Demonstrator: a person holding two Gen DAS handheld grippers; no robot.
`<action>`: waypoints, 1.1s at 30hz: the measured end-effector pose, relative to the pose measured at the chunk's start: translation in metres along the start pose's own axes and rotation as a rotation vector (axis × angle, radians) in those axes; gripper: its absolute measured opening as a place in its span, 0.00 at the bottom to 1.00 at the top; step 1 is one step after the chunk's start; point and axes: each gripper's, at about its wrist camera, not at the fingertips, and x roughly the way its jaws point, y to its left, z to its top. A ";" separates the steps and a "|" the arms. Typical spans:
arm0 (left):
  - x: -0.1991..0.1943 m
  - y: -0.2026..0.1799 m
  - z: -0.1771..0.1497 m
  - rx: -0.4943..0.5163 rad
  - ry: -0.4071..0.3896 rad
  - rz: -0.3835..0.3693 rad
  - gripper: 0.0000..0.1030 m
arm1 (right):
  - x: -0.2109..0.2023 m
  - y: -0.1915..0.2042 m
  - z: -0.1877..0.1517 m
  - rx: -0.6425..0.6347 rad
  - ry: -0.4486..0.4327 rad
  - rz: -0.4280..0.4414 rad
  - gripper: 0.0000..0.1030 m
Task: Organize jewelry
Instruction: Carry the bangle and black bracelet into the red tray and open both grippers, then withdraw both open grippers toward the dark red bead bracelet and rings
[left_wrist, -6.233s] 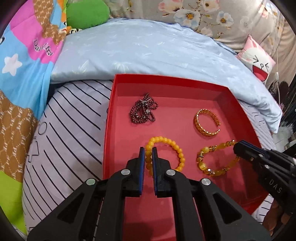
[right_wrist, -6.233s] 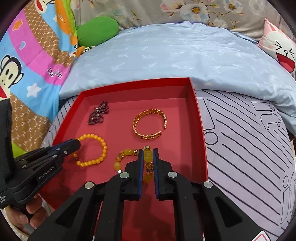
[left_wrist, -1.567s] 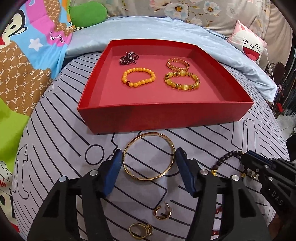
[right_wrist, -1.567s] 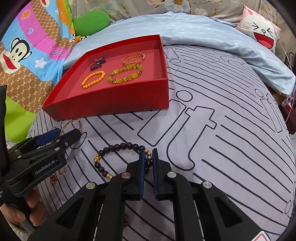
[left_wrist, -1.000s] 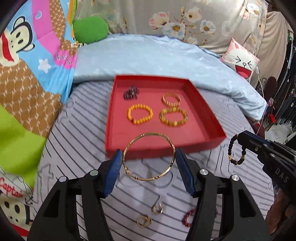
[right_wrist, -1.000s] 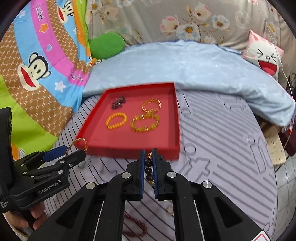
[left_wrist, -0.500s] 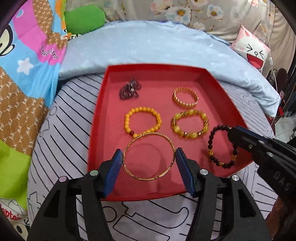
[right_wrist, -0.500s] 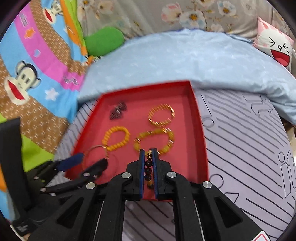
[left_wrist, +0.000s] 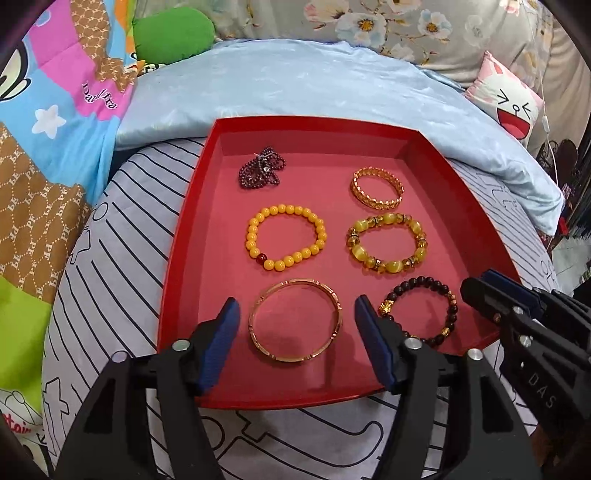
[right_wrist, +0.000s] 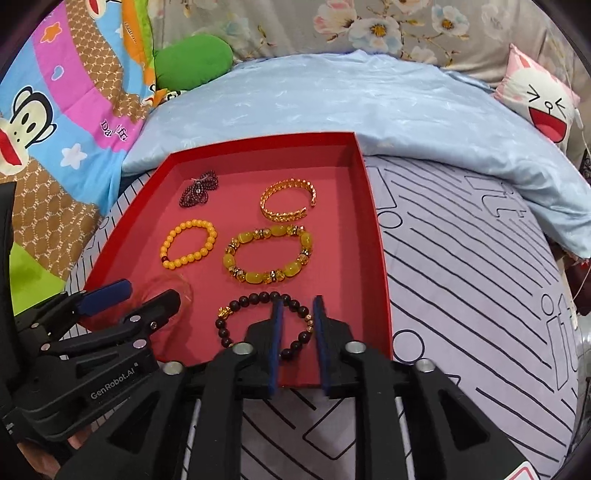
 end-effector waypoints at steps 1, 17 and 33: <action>-0.002 0.001 0.000 -0.008 -0.005 -0.001 0.67 | -0.003 -0.001 0.000 0.000 -0.009 0.000 0.30; -0.054 0.007 -0.023 -0.020 -0.059 0.020 0.70 | -0.058 -0.007 -0.040 0.019 -0.018 0.035 0.30; -0.088 0.002 -0.078 -0.007 -0.034 0.003 0.70 | -0.086 -0.005 -0.108 0.009 0.054 0.059 0.30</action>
